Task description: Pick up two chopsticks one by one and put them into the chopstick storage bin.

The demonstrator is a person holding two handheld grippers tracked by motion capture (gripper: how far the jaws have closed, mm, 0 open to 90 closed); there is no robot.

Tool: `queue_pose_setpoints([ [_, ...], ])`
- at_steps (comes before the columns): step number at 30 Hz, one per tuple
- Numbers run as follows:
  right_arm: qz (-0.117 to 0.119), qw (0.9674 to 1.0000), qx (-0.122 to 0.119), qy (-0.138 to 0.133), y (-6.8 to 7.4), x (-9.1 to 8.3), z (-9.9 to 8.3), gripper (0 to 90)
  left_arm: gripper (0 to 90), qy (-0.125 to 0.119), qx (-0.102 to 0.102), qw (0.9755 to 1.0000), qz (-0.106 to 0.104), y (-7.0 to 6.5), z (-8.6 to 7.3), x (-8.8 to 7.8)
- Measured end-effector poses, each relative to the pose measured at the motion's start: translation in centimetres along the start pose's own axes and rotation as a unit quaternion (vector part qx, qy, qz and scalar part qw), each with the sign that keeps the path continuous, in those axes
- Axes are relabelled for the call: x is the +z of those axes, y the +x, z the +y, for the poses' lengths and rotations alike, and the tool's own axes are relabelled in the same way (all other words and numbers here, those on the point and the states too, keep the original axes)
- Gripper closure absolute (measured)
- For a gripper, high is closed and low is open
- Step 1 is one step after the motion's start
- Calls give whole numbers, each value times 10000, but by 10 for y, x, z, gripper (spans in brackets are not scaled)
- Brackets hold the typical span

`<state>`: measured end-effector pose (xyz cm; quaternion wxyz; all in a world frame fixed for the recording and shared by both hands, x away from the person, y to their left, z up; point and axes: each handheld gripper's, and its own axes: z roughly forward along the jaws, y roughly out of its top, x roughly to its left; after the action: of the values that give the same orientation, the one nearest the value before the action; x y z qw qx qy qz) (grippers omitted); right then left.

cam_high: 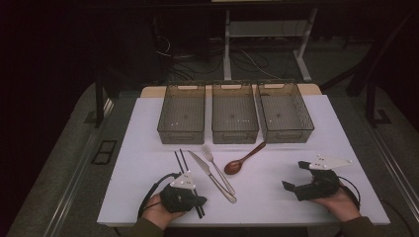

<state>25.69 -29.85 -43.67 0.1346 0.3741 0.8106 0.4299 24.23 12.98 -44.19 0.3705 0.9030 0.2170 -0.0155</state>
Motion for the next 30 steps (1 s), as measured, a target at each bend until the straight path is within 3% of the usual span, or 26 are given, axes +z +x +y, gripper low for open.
queue_pose_setpoints([
  [10, 2, 10000, -9, 0, 0, 0, 0, 33, 882, -22, -108, 9998, 153, 1, -6, -9],
  [15, -7, 10000, 15, -2, 0, 0, 0, 33, 743, -219, -203, 9988, 377, 4, -2, -17],
  [16, -13, 10000, 20, -3, 0, 0, 0, 33, 702, -370, -303, 9967, 652, 9, 1, -24],
  [19, -10, 10000, 21, 7, 0, 0, 0, 33, 593, -516, -551, 9902, 1176, 20, 5, -34],
  [20, -8, 10000, 15, 11, 0, 1, 0, 33, 565, -516, -606, 9878, 1336, 25, 7, -36],
  [21, -9, 10000, 21, 12, 0, 1, 0, 33, 538, -516, -606, 9878, 1336, 25, 7, -36],
  [22, -14, 10000, 29, 13, 0, 1, 0, 33, 512, -507, -816, 9821, 1619, 36, 10, -39],
  [24, -16, 10000, 30, 14, 0, 1, 0, 33, 483, -524, -1030, 9764, 1823, 46, 11, -39],
  [25, -17, 10000, 34, 17, 0, 1, 0, 33, 472, -524, -1030, 9764, 1823, 46, 11, -39],
  [26, -16, 10000, 43, 23, 0, 1, 0, 33, 463, -504, -1203, 9716, 1976, 56, 12, -39],
  [28, -18, 10000, 53, 36, 0, 2, 0, 33, 452, -464, -1414, 9663, 2100, 66, 14, -36],
  [29, -26, 10000, 46, 43, 0, 2, 0, 33, 451, -464, -1414, 9663, 2100, 66, 14, -36],
  [30, -29, 10000, 39, 44, 0, 2, 0, 33, 451, -420, -1548, 9616, 2227, 76, 16, -33],
])
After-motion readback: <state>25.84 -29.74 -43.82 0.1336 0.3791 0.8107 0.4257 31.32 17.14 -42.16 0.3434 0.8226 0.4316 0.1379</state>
